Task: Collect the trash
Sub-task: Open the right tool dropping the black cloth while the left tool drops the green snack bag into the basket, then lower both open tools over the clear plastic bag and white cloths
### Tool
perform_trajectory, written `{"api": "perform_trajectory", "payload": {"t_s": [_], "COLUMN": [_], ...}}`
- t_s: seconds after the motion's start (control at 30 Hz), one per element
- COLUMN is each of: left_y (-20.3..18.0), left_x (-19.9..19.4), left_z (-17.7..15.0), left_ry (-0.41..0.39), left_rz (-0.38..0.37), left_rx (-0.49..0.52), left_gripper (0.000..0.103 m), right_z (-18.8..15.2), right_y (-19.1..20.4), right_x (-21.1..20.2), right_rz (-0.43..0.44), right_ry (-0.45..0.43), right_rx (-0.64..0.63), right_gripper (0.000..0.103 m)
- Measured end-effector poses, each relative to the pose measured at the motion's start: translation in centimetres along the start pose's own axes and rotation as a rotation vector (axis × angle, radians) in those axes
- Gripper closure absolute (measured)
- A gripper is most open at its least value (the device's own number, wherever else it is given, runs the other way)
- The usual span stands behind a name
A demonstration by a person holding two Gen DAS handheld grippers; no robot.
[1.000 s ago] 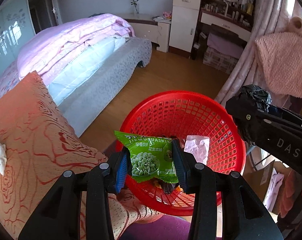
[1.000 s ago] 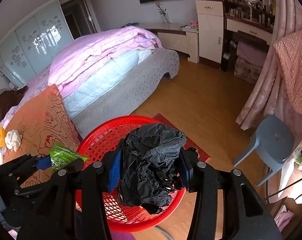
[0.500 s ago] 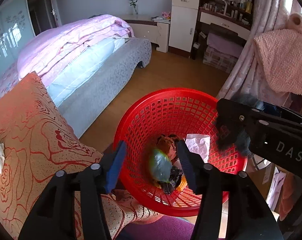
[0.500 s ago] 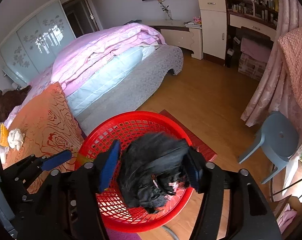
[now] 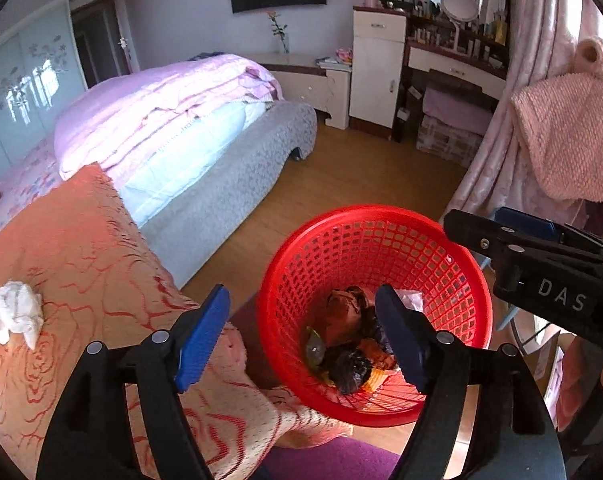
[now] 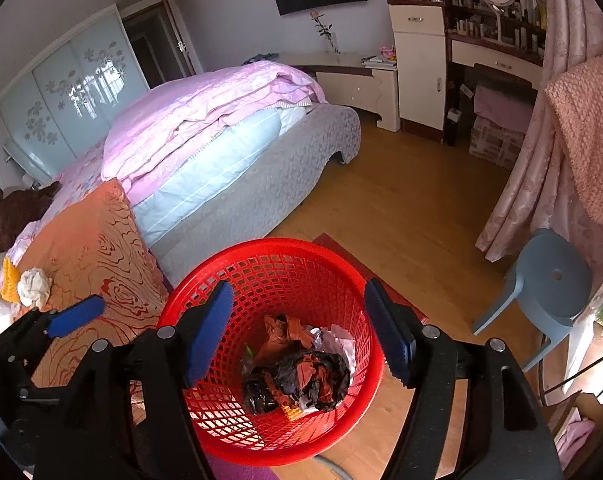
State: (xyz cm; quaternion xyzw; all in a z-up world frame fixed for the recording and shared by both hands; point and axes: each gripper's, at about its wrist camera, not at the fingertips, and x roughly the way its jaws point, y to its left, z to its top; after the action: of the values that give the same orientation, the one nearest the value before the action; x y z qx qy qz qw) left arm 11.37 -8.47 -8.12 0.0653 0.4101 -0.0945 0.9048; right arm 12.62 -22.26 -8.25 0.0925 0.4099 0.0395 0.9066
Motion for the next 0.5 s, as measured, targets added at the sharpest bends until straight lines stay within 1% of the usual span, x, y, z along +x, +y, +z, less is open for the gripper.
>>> {"api": "perform_trajectory", "payload": {"t_s": [0.2,0.27,0.5], "left_y": [1.6,2.2,4.9], "left_x": [-1.4,-2.1,-5.0], "left_z": [-0.5,-0.8,-2.0], "left_ry": [-0.020,-0.028,-0.080], "left_rz": [0.043,0.059,0.129], "left_rx": [-0.037,-0.049,-0.081], "left_gripper": [0.030,0.030,0.028], "right_z": [-0.1,-0.1,-0.6], "right_y": [0.7,1.2,4.4], "right_x": [-0.8,-1.1,-2.3], "right_rz": [-0.014,-0.015,-0.014], "right_ry": [-0.033,-0.044,-0.090], "right_rx": [-0.026,-0.042,-0.130], "right_gripper": [0.036,0.034,0.029]}}
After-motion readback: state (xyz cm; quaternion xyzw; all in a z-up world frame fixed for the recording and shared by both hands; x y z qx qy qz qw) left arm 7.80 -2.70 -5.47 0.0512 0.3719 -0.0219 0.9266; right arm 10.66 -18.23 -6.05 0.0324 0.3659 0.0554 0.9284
